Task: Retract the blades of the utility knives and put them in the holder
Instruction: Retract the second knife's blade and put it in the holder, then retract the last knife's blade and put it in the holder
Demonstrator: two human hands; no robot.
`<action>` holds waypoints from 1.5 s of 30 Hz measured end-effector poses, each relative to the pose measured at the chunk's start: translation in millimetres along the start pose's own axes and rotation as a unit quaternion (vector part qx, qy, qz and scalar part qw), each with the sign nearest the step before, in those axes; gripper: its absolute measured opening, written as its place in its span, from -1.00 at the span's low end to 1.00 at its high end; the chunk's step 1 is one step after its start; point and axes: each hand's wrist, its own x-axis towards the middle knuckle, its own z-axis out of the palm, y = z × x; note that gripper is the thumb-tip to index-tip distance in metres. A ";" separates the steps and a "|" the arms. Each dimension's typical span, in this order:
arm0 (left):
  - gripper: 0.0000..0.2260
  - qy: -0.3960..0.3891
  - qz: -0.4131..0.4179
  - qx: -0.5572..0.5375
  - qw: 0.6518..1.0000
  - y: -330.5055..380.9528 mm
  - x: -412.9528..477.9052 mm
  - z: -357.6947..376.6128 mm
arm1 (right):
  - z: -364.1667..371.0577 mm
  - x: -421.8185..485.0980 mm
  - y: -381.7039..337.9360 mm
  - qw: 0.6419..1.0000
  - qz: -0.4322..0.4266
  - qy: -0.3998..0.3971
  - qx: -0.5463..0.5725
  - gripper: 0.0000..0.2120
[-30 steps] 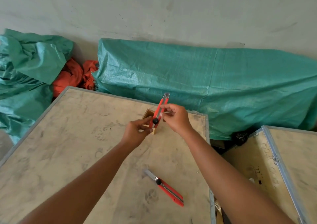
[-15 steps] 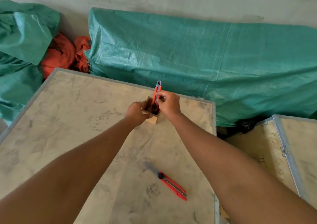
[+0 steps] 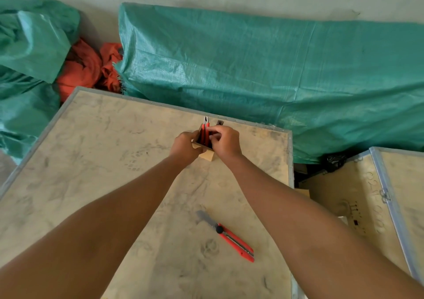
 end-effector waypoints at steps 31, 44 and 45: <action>-0.68 -0.020 -0.066 0.062 0.996 -79.6 -170.6 111.8 | -2.6 -224.3 106.5 0.969 0.093 -0.227 -0.015 -0.70; -0.70 -0.010 -0.030 -0.013 0.999 -78.8 -174.0 102.4 | -10.9 -229.0 98.9 0.967 0.061 -0.246 -0.003 -0.80; -0.70 -0.003 -0.030 -0.034 0.999 -76.4 -177.1 97.9 | -14.7 -229.7 95.5 0.968 0.060 -0.242 0.004 -0.81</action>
